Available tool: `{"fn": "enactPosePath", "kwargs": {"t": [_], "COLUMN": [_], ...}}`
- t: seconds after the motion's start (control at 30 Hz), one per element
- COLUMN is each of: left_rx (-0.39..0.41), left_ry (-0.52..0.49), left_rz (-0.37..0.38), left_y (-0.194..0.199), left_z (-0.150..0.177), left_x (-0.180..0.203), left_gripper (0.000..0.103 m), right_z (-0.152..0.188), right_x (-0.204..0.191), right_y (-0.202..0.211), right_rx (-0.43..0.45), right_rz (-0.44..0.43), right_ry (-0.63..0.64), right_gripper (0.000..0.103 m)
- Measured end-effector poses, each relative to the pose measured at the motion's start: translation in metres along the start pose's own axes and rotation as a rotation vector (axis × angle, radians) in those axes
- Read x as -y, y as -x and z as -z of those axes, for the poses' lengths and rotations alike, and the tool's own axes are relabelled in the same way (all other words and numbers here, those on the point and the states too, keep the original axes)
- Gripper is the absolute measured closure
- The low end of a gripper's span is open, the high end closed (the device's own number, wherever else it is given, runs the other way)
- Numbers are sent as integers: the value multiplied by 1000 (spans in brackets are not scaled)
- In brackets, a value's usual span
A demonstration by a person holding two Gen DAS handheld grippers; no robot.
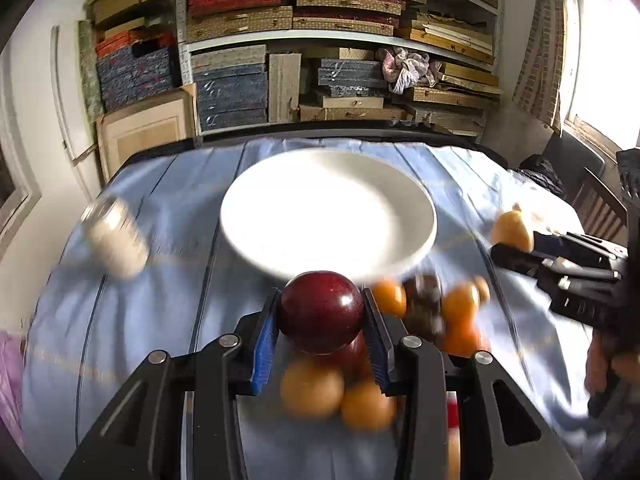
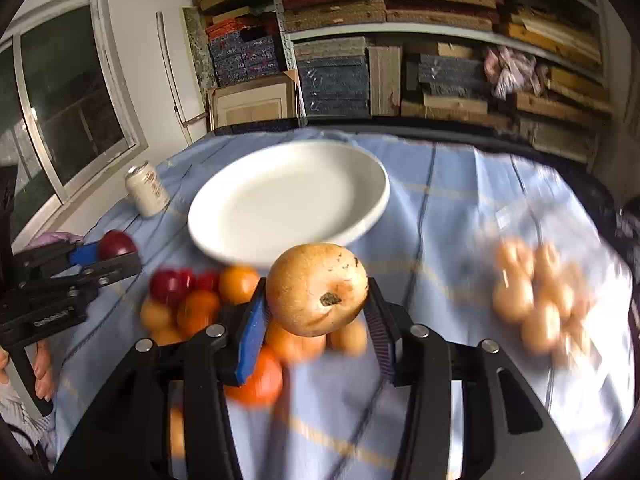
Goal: Organize fruits
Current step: 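Carry both fruits over the white plate and open both tools to release, then grasp a small tan fruit with the right tool while the left tool grasps a dark red fruit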
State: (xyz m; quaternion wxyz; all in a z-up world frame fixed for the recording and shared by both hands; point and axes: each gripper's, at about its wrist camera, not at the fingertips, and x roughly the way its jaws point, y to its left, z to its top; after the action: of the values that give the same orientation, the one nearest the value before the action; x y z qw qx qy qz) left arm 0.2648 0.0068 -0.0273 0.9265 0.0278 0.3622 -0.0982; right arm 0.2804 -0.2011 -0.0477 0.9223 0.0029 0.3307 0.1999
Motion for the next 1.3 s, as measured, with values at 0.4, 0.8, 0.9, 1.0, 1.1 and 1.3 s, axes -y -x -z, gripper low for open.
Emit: {"fn": "enactPosePath", "kwargs": {"t": [0.4,0.8,0.9,1.0,1.1,1.3], "left_rx": [-103,-45,-10,-6,-1,42], "left_ry": [130,156,157,129,122,110], "left_rz": [16,16,-14,-72,-42,-27], "left_y": [-93,-66,-40,-17,1,8], "left_z": [-34,-37,-34,-21,3,36], "left_x": [-31,-40,-41,-40,-41,-27], "left_gripper": [63,38,26,19,19,19], "right_z": [-41,-47,-43,-26,-3,39], "right_x": [-7,-4,-6,-12,-15,3], "right_y": [-111,-53,-8,27,49,58], "right_rx": [-86,45,137,191,208,255], "right_rz": [43,23,-2,-28,-10,-5], "right_ry": [-3,-9,-23,14,45,-19], "right_gripper": [57,49,8,6,6,6]}}
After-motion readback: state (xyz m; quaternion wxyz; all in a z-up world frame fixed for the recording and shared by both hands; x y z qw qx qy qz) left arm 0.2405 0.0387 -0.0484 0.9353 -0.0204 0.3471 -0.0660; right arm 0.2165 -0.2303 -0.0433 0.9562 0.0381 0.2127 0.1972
